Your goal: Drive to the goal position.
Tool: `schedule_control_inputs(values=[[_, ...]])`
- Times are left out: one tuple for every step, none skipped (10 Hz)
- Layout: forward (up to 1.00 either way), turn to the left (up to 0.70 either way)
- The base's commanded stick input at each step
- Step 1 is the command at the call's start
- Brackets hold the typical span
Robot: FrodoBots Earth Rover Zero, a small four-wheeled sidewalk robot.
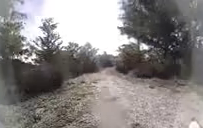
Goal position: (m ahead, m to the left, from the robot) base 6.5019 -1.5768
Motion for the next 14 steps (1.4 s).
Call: schedule_control_inputs(values=[[0.83,0.0],[0.84,0.0],[0.84,0.0],[0.84,0.0],[0.84,0.0],[0.84,0.0],[0.84,0.0],[0.84,0.0],[0.84,0.0],[0.84,0.0],[0.84,0.0],[0.84,0.0],[0.84,0.0],[0.84,0.0]])
